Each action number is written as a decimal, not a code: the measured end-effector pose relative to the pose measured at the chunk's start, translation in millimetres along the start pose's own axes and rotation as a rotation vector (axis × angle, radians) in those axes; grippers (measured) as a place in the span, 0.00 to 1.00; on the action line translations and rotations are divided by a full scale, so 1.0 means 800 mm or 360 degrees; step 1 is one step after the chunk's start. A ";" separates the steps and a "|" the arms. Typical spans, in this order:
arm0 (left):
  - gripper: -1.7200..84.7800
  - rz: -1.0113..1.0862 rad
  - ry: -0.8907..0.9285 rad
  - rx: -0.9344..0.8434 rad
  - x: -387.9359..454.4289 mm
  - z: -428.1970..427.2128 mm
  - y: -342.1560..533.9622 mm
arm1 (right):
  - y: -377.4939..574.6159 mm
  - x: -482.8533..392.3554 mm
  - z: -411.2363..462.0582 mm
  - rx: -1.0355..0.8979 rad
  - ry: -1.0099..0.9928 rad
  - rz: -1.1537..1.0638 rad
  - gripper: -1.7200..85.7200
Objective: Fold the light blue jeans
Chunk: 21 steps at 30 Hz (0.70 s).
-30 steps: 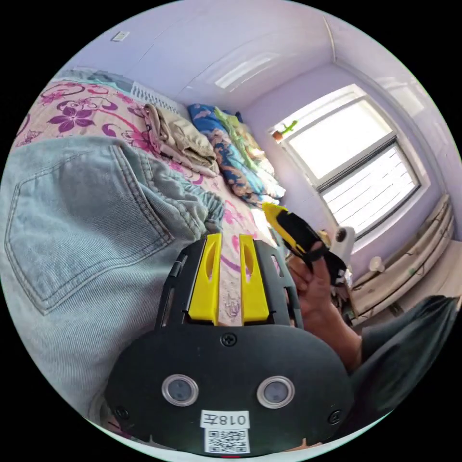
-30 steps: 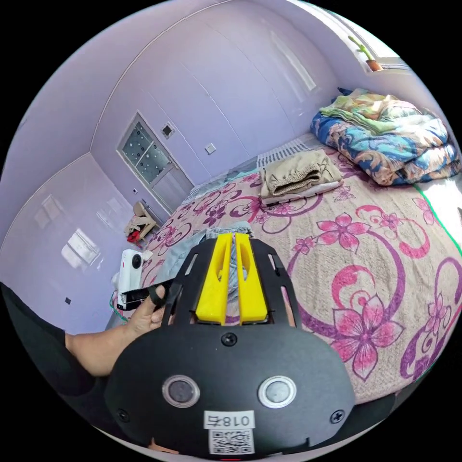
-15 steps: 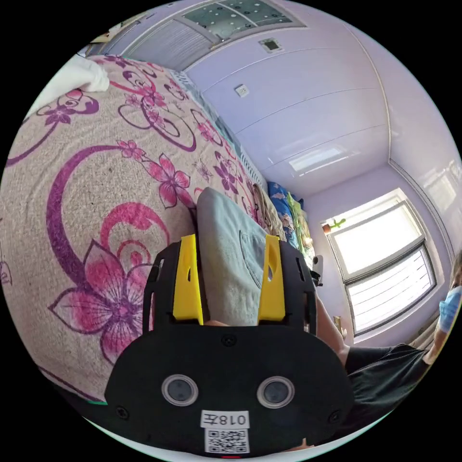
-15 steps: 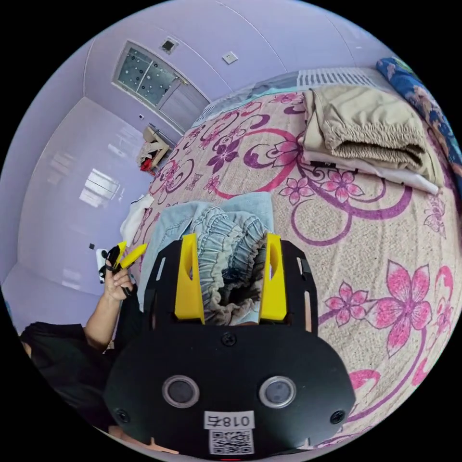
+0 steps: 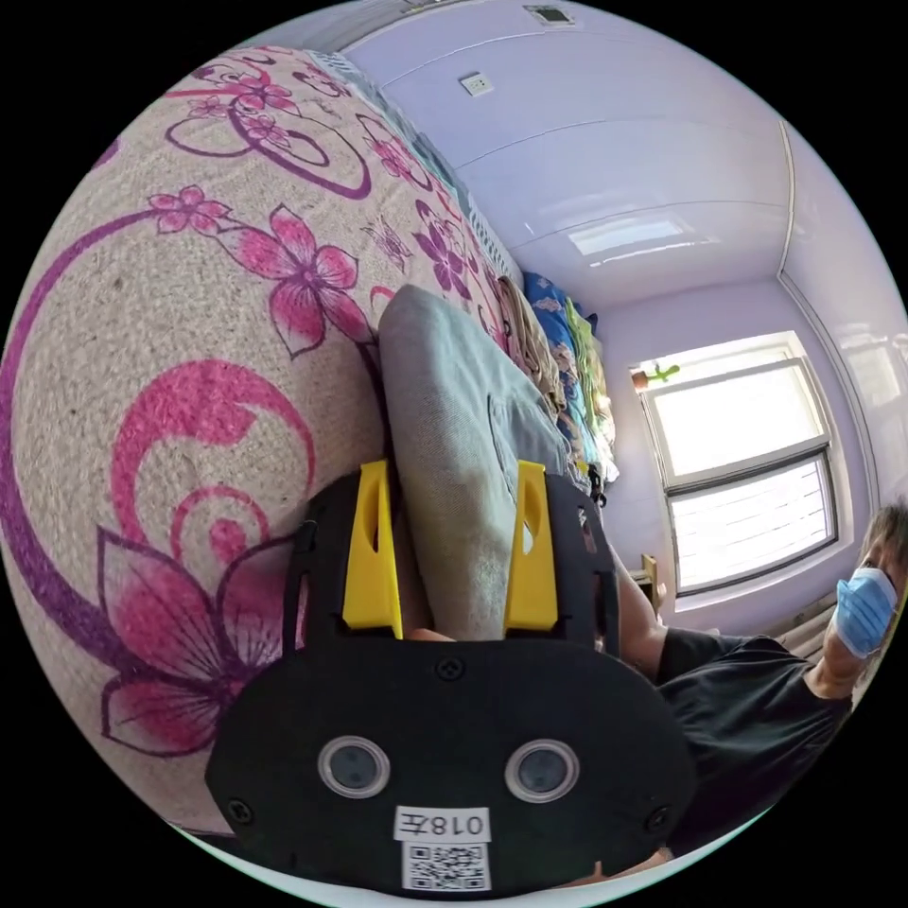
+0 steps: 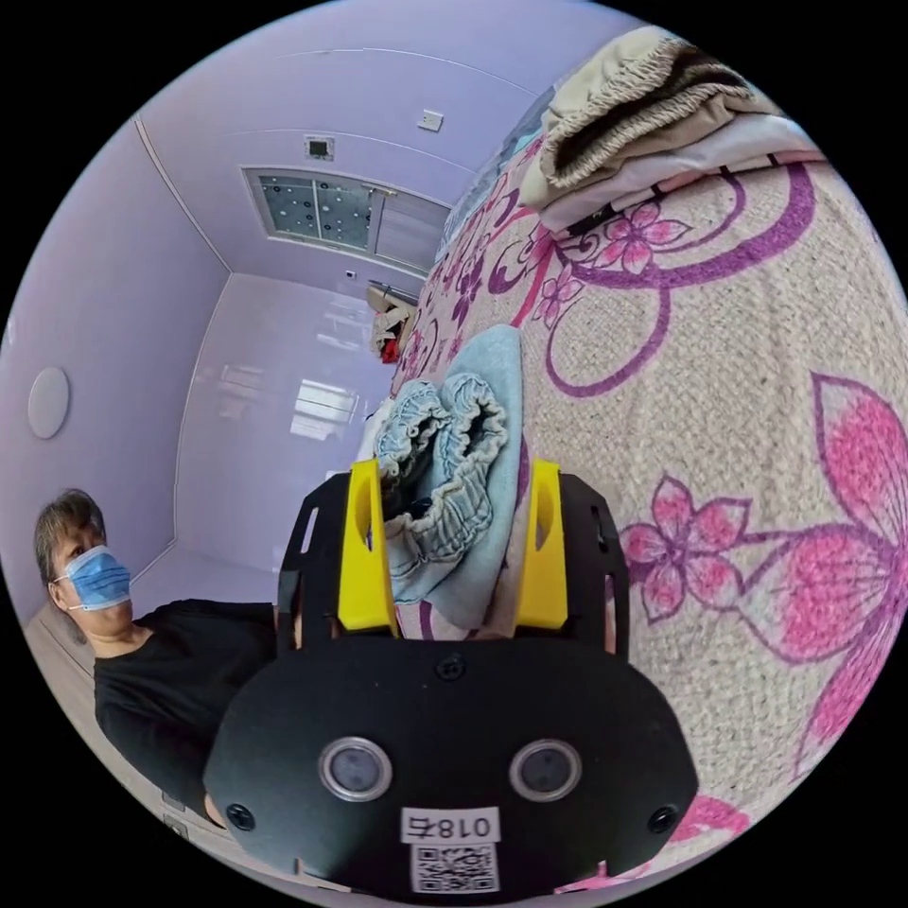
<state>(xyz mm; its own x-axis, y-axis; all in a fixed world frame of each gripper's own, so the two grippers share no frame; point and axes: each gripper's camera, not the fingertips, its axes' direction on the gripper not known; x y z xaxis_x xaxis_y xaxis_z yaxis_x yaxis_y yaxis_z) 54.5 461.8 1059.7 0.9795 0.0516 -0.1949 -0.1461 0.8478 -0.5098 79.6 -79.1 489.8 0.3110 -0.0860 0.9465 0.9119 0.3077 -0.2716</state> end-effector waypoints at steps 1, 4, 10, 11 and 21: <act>0.21 0.0022 0.0065 -0.0076 -0.005 0.006 -0.006 | -0.006 -0.001 0.001 -0.0027 -0.0073 -0.0013 0.26; 0.17 0.0054 0.0054 -0.0144 -0.016 0.009 -0.012 | -0.014 -0.007 0.004 -0.0089 -0.0205 -0.0067 0.27; 0.08 -0.0078 0.0119 -0.0091 -0.068 -0.011 -0.011 | -0.019 -0.004 0.000 -0.0023 -0.0389 -0.0109 0.30; 0.08 -0.0072 0.0108 -0.0084 -0.072 -0.015 -0.011 | -0.021 -0.006 0.002 -0.0030 -0.0391 -0.0119 0.30; 0.07 0.0079 -0.0064 -0.0097 -0.084 -0.055 -0.014 | -0.079 -0.018 0.053 -0.0377 0.0113 0.0136 0.08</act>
<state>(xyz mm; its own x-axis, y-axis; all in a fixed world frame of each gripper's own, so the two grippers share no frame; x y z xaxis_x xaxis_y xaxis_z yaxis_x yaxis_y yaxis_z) -15.9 425.2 1041.5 0.9754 0.1151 -0.1878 -0.2017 0.8099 -0.5508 6.3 -57.3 500.3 0.3997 -0.1382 0.9061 0.9163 0.0869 -0.3909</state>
